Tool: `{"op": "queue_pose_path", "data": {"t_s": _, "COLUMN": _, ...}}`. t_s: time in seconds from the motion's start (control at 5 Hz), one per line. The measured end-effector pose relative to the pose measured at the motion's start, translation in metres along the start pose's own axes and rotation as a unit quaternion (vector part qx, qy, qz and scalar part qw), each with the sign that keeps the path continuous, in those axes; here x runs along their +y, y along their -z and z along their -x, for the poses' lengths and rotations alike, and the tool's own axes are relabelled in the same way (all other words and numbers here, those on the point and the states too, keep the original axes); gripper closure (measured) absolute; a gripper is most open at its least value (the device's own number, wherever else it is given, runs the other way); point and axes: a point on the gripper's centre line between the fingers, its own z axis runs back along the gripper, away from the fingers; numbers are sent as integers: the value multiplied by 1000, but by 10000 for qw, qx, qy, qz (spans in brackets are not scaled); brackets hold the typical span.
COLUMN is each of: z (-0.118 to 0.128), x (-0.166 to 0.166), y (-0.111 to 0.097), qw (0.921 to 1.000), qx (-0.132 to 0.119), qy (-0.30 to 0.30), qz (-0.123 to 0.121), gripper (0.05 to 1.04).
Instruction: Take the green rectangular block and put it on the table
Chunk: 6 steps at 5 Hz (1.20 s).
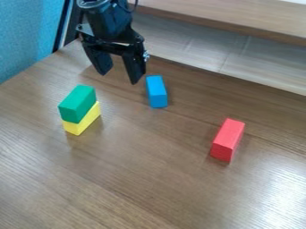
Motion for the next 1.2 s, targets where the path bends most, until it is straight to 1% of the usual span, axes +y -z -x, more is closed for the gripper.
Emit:
{"op": "queue_pose_path", "data": {"t_s": 0.2, "z": 2, "x": 0, "y": 7, "qw": 9999, "qx": 119, "qy": -22, "qz": 24, "gripper": 83}}
{"op": "queue_pose_path", "data": {"t_s": 0.4, "z": 3, "x": 0, "y": 7, "qw": 9999, "qx": 130, "qy": -39, "qz": 37, "gripper": 83}}
{"op": "queue_pose_path", "data": {"t_s": 0.6, "z": 5, "x": 12, "y": 0, "qw": 9997, "qx": 55, "qy": -221, "qz": -31, "gripper": 83}}
{"op": "queue_pose_path", "data": {"t_s": 0.8, "z": 12, "x": 23, "y": 0, "qw": 9990, "qx": 189, "qy": -336, "qz": -233, "gripper": 83}}
{"op": "queue_pose_path", "data": {"t_s": 1.0, "z": 20, "x": 40, "y": -4, "qw": 9978, "qx": 220, "qy": -523, "qz": -353, "gripper": 83}}
{"op": "queue_pose_path", "data": {"t_s": 1.2, "z": 32, "x": 61, "y": -2, "qw": 9960, "qx": 263, "qy": -687, "qz": -503, "gripper": 83}}
